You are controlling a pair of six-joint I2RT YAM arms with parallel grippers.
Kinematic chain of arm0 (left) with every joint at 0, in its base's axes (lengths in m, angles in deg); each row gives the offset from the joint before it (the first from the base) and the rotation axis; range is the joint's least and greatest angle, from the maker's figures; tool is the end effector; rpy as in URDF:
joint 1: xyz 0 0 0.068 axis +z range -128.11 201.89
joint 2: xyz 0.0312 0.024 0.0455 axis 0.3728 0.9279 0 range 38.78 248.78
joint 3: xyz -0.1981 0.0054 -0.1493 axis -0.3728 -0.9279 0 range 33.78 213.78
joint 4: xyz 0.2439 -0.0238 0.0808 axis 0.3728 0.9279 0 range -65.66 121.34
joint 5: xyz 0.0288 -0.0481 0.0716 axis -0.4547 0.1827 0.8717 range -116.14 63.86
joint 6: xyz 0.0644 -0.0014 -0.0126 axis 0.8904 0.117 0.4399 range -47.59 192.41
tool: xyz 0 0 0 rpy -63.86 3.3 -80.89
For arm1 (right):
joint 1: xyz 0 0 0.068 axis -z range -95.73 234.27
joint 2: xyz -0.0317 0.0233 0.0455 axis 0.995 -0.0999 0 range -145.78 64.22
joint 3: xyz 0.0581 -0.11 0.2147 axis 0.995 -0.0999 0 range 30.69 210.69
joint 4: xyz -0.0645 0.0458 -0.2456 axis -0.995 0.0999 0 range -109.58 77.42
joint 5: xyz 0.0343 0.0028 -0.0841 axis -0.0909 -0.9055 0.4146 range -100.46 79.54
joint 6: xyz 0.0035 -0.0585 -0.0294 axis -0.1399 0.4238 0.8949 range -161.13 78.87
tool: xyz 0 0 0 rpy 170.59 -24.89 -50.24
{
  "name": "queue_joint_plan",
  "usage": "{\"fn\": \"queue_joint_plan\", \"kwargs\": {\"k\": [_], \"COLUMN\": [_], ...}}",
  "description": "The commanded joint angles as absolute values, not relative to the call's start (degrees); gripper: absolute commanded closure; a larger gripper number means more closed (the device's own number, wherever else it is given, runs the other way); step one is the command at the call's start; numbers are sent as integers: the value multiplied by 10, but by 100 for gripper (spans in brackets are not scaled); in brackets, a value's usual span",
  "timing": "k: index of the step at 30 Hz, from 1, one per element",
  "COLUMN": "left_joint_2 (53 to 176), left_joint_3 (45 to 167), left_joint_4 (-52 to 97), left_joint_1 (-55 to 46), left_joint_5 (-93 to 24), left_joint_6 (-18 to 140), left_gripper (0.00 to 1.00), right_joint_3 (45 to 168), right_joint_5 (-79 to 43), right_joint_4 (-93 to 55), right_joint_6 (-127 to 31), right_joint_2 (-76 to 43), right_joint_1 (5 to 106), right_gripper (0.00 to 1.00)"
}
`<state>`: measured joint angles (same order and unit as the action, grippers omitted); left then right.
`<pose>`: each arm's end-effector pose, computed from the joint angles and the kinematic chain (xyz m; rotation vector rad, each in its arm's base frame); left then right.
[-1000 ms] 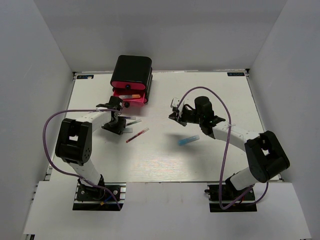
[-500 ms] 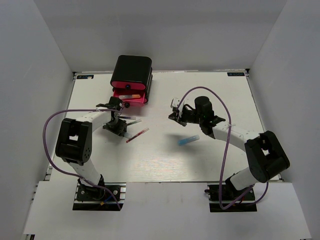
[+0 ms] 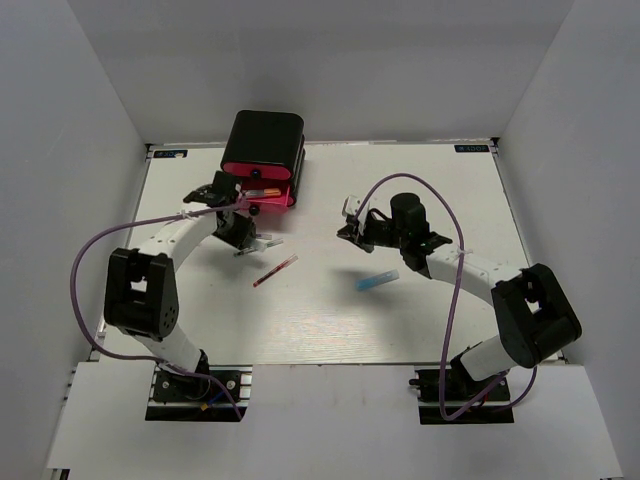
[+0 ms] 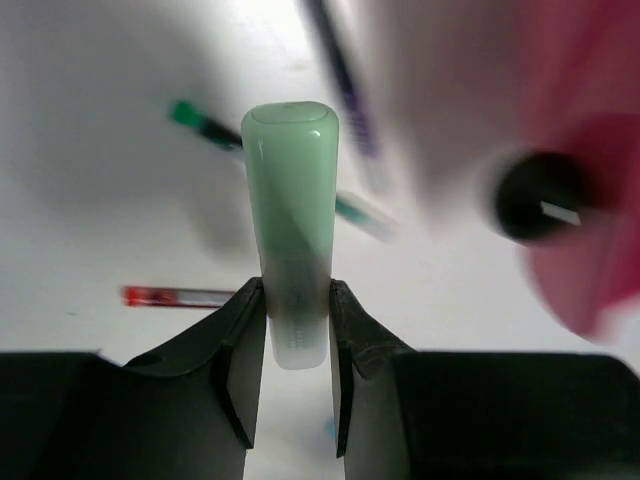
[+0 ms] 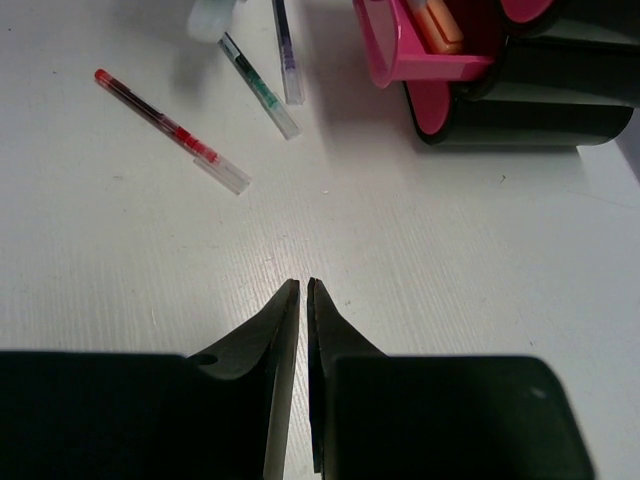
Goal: Sort the stationery into containers
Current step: Pick up the stationery from the center of the board, then place the stationery in the drawer.
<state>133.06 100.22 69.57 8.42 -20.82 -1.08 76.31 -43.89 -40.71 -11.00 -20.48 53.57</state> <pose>0.3082 -0.0689 0.1716 -1.4463 2.4643 -0.1962 0.2731 0.1952 0.2093 -1.2671 1.3714 0.5543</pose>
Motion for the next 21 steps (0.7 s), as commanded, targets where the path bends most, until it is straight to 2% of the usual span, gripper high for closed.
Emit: {"fn": "queue_joint_plan", "kwargs": {"k": [1,8,21], "left_joint_2": [1269,1263,1348], "left_joint_3": [1063,1087,1196], "left_joint_4": [700,663,621], "left_joint_1": [82,87,87], "left_joint_5": [-216,-221,-210], "left_joint_6": [-15,-49,-71], "left_gripper": [94,95,95], "right_joint_3": [755,748,733], "right_joint_5": [-449,-449,-447], "right_joint_4": [-426,-429,-427], "right_joint_6": [-117,-117,-113], "right_joint_2": [-188,-187,-174], "right_joint_1": [539,539,539], "right_gripper": [86,86,86]}}
